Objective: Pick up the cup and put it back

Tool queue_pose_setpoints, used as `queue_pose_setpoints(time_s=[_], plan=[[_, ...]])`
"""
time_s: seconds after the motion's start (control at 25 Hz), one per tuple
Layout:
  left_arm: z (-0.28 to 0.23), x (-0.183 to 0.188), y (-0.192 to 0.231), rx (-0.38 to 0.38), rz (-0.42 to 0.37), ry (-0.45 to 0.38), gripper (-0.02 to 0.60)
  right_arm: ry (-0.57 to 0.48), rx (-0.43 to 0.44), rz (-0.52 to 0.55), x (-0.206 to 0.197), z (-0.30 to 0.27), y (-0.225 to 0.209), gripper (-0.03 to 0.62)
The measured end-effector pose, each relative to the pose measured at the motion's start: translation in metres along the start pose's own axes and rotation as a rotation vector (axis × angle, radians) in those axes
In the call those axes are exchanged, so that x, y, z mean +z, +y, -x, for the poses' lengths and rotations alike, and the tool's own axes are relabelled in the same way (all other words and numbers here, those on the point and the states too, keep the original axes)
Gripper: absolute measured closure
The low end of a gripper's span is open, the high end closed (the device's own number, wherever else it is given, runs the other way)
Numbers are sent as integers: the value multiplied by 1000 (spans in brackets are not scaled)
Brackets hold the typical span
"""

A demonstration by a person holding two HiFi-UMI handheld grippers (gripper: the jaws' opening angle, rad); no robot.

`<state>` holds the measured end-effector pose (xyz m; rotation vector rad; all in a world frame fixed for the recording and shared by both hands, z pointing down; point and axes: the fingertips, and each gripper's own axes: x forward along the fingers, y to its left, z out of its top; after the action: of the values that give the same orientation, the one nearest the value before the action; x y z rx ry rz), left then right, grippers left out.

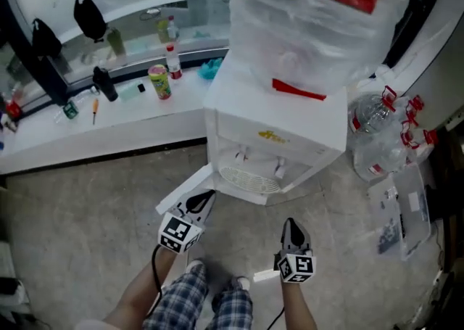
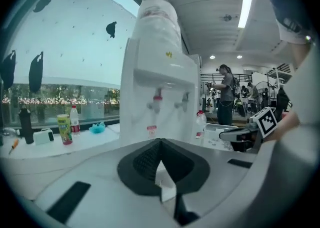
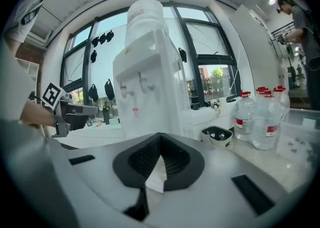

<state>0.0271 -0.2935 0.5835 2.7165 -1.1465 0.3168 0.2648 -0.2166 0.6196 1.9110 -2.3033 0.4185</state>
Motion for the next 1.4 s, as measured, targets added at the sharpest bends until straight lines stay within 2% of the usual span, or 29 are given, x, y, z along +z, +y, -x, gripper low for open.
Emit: queue_pose_setpoints(time_s=[0.16, 0.32, 0.48, 0.6, 0.72, 0.88, 1.0, 1.28, 1.4], plan=[[46, 118, -16, 8, 2, -13, 557, -24, -4, -6, 121, 53, 15, 577], [76, 225, -32, 9, -45, -43, 557, -48, -6, 16, 226, 89, 26, 577], [100, 310, -45, 2, -51, -71, 557, -91, -22, 21, 317, 119, 34, 577], [116, 354, -53, -7, -62, -92, 557, -130, -37, 23, 368, 144, 39, 577], [131, 382, -60, -12, -69, -106, 557, -165, -52, 29, 404, 168, 43, 577], [147, 404, -63, -1, -42, -132, 557, -202, -78, 41, 432, 193, 45, 577], [157, 413, -60, 27, -27, -158, 557, -224, -84, 36, 443, 205, 47, 577], [165, 427, -65, 33, 0, -214, 557, -260, -95, 56, 460, 219, 45, 577], [164, 431, -64, 44, -26, -213, 557, -264, -108, 57, 462, 219, 45, 579]])
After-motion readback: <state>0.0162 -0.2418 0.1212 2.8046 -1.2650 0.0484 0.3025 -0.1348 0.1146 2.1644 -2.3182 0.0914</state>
